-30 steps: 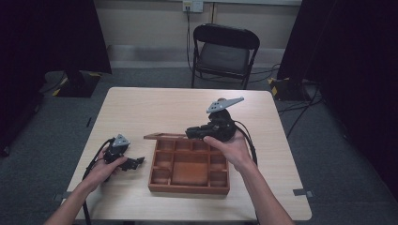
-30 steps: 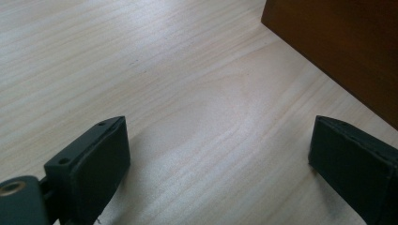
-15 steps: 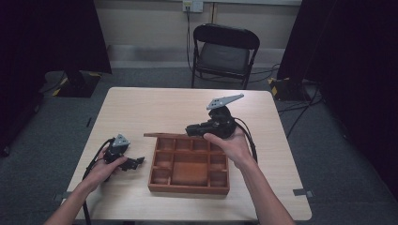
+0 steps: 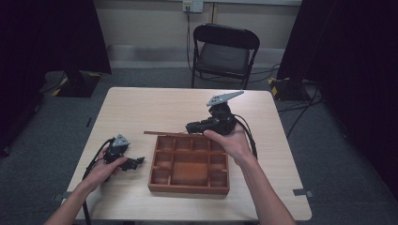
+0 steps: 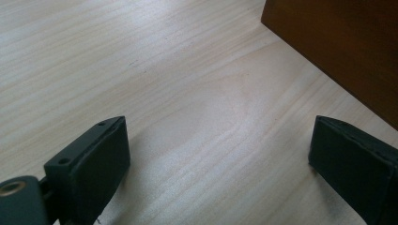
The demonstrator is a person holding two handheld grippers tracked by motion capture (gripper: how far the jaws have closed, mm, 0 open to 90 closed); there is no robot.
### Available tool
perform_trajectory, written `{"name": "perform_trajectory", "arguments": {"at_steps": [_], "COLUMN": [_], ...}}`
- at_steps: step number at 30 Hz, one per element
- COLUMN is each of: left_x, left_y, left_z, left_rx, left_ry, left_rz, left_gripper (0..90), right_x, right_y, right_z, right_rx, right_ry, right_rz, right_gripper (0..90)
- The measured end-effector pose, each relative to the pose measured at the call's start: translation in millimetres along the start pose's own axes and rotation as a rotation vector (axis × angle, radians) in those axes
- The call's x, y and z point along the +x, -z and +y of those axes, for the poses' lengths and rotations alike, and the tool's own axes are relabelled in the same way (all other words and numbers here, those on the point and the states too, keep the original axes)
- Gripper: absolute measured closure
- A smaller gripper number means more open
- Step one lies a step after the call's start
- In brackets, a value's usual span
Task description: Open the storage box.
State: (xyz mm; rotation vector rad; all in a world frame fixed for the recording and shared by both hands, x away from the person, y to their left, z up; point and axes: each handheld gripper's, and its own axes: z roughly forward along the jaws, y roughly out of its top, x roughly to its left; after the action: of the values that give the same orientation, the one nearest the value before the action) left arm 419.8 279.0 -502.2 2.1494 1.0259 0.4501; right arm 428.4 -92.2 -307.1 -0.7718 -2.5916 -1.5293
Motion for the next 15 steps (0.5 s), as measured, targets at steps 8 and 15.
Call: {"name": "perform_trajectory", "arguments": {"at_steps": [8, 15], "left_x": [0.0, -0.1], "left_y": [0.0, 0.0], "left_z": [0.0, 0.0], "left_rx": [0.000, 0.000], "left_ry": [0.000, 0.000], "left_rz": [0.000, 0.001], "left_gripper": [5.1, 5.1], "right_x": [-2.9, -2.0], "right_y": [0.5, 0.6], "right_z": [3.3, 2.7], "right_rx": [0.001, -0.009], "right_ry": [-0.002, 0.006], "right_rz": [0.003, -0.001], "right_gripper": [83.9, 84.8]}}
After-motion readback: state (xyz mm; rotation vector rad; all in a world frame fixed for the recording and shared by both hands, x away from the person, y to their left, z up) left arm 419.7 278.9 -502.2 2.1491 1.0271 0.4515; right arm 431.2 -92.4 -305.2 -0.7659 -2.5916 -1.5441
